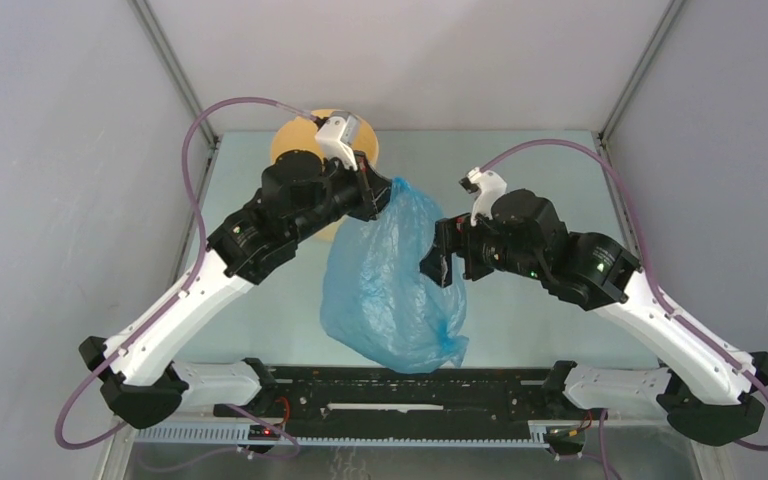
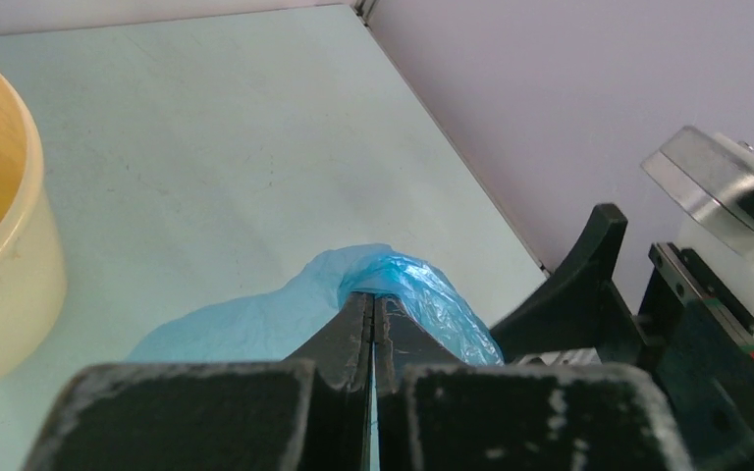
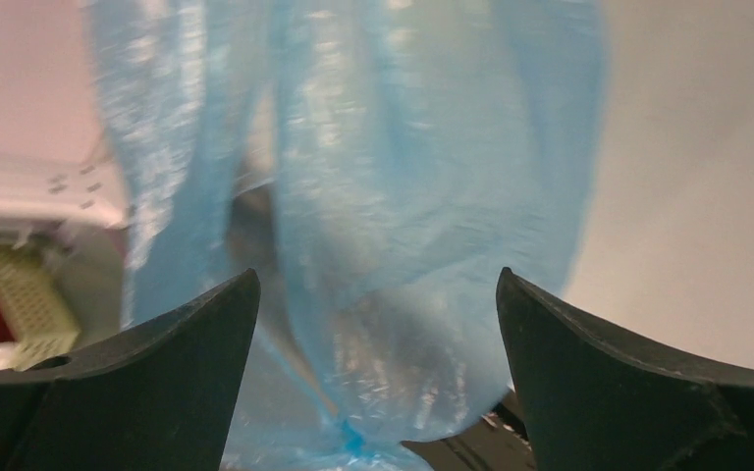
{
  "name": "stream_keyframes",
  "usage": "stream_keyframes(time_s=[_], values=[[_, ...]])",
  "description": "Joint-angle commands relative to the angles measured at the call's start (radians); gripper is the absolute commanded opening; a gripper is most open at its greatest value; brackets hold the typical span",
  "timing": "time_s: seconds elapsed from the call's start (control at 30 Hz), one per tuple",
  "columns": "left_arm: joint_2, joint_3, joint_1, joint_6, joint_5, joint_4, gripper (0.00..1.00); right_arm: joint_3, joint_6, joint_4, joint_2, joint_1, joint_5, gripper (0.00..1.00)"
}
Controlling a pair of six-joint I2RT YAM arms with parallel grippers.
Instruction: Put the trash bags into the trash bin
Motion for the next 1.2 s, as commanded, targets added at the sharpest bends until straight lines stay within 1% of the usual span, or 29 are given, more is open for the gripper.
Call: stream_keyframes(time_s=[0.0, 0.07, 0.1, 0.17, 0.2, 0.23, 0.27, 0.3, 0.33, 0.37, 0.4, 0.43, 0.47, 0.5, 0.53, 0.6, 0.63, 0.67, 0.73, 0.77, 0.87, 0.93, 1.0, 1.07, 1.17], values=[[-0.009, 0.055, 0.006, -0.034, 0.014, 0.003, 0.0, 0.039, 0.027, -0.084, 0.017, -0.03, 0.315, 0.95], [-0.012, 0.048, 0.006, -0.043, 0.019, 0.006, 0.0, 0.039, 0.013, -0.053, 0.033, -0.022, 0.301, 0.89], [-0.012, 0.045, 0.007, -0.044, 0.022, 0.005, 0.0, 0.039, 0.01, -0.035, 0.04, -0.011, 0.293, 0.82], [-0.007, 0.049, 0.009, -0.044, 0.026, -0.011, 0.0, 0.047, -0.006, -0.016, 0.046, 0.011, 0.294, 0.63], [-0.005, 0.055, 0.011, -0.045, 0.031, -0.022, 0.0, 0.048, -0.01, -0.008, 0.042, 0.013, 0.294, 0.49], [-0.006, 0.061, 0.015, -0.047, 0.037, -0.031, 0.03, 0.046, -0.015, 0.0, 0.036, 0.009, 0.285, 0.34], [-0.008, 0.061, 0.017, -0.05, 0.041, -0.037, 0.1, 0.043, -0.014, 0.007, 0.03, 0.001, 0.268, 0.14], [-0.012, 0.064, 0.021, -0.052, 0.038, -0.051, 0.17, 0.041, -0.007, 0.007, 0.022, -0.014, 0.242, 0.01], [-0.018, 0.07, 0.023, -0.057, 0.014, -0.077, 0.24, 0.039, 0.001, 0.003, 0.015, -0.033, 0.231, 0.0], [-0.028, 0.073, 0.025, -0.068, -0.019, -0.104, 0.34, 0.039, 0.013, -0.004, 0.004, -0.041, 0.236, 0.0], [-0.04, 0.072, 0.03, -0.081, -0.051, -0.134, 0.45, 0.038, 0.022, -0.01, -0.01, -0.046, 0.244, 0.0], [-0.055, 0.072, 0.039, -0.097, -0.082, -0.166, 0.59, 0.036, 0.028, -0.011, -0.025, -0.048, 0.253, 0.0], [-0.067, 0.074, 0.052, -0.118, -0.095, -0.207, 0.63, 0.036, 0.035, -0.014, -0.04, -0.049, 0.264, 0.0], [-0.08, 0.074, 0.075, -0.125, -0.079, -0.233, 0.59, 0.033, 0.039, -0.013, -0.054, -0.05, 0.274, 0.0], [-0.096, 0.072, 0.085, -0.128, -0.061, -0.25, 0.6, 0.031, 0.041, -0.019, -0.063, -0.052, 0.295, 0.0], [-0.122, 0.086, 0.095, -0.145, -0.072, -0.303, 0.77, 0.035, 0.052, -0.046, -0.072, -0.06, 0.355, 0.0], [-0.128, 0.105, 0.097, -0.161, -0.088, -0.347, 0.92, 0.048, 0.06, -0.073, -0.068, -0.068, 0.394, 0.0], [-0.13, 0.13, 0.099, -0.171, -0.09, -0.384, 0.99, 0.066, 0.065, -0.109, -0.059, -0.076, 0.432, 0.0], [-0.126, 0.176, 0.1, -0.192, -0.068, -0.445, 1.0, 0.103, 0.072, -0.167, -0.049, -0.092, 0.498, 0.0], [-0.12, 0.187, 0.1, -0.211, -0.045, -0.456, 1.0, 0.109, 0.069, -0.171, -0.051, -0.106, 0.498, 0.0], [-0.095, 0.168, 0.073, -0.283, 0.039, -0.428, 1.0, 0.123, 0.078, -0.16, -0.051, -0.141, 0.426, 0.0], [-0.058, 0.171, -0.011, -0.296, 0.034, -0.417, 1.0, 0.136, 0.09, -0.159, -0.042, -0.165, 0.374, 0.0], [-0.019, 0.197, -0.091, -0.286, 0.001, -0.432, 1.0, 0.157, 0.106, -0.168, -0.032, -0.188, 0.347, 0.0], [0.006, 0.226, -0.147, -0.291, -0.063, -0.473, 1.0, 0.185, 0.115, -0.181, -0.025, -0.223, 0.314, 0.0], [0.01, 0.214, -0.209, -0.331, -0.2, -0.531, 1.0, 0.202, 0.126, -0.186, -0.029, -0.27, 0.282, 0.0]])
